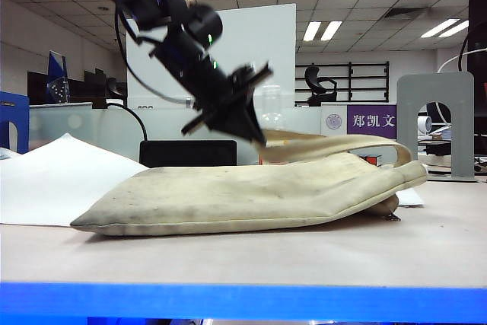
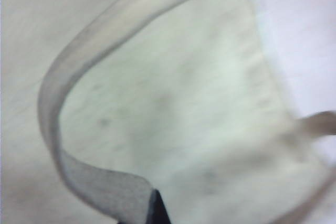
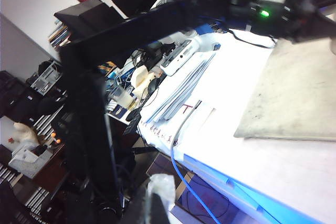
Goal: Take the glasses case out of the canvas bag and put it on the table.
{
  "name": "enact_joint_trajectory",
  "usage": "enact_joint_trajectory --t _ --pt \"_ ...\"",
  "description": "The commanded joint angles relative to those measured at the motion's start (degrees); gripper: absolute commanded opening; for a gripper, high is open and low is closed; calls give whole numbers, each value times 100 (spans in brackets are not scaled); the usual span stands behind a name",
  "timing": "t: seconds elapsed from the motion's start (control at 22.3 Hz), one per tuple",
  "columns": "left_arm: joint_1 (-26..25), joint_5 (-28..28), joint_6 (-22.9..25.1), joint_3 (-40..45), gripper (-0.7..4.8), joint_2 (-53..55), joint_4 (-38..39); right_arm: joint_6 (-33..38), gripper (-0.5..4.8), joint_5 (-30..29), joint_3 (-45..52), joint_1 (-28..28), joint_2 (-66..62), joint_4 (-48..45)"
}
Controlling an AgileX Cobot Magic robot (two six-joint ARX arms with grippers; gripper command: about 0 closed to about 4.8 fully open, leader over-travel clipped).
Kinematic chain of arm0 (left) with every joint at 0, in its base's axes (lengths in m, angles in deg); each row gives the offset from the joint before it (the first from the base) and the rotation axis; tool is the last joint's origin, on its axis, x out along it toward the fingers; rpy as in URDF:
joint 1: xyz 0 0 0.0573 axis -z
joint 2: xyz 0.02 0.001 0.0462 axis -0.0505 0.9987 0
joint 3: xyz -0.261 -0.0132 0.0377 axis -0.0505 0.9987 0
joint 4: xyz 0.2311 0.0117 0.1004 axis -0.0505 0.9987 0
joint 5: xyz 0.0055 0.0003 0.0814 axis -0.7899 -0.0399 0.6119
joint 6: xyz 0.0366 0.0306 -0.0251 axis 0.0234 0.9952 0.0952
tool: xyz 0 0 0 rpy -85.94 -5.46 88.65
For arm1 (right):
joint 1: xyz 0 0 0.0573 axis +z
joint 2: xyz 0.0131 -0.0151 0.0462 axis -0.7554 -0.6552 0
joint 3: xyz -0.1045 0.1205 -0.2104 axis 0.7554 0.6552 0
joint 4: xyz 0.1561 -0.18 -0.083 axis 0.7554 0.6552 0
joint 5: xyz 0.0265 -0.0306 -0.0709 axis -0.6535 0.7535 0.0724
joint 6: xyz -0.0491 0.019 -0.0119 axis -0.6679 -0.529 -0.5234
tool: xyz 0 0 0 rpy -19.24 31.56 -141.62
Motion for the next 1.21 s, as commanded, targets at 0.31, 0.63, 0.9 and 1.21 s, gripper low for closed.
enact_joint_trajectory --t 0.31,0.63,0.9,1.21 --pt "4 -811 249 -22 -4 -2173 1958 -1069 -5 474 -26 -9 -870 -730" --pt "629 -885 433 -13 -4 -3386 3818 -2625 -5 1438 -28 337 -2258 -1161" --pt "2070 -564 -251 -15 -4 -4280 3296 -2966 -5 1123 -66 297 -3434 -1856" --pt "2682 -542 -1427 -24 -4 -4603 2107 -3506 -5 625 -221 734 -4435 -2028"
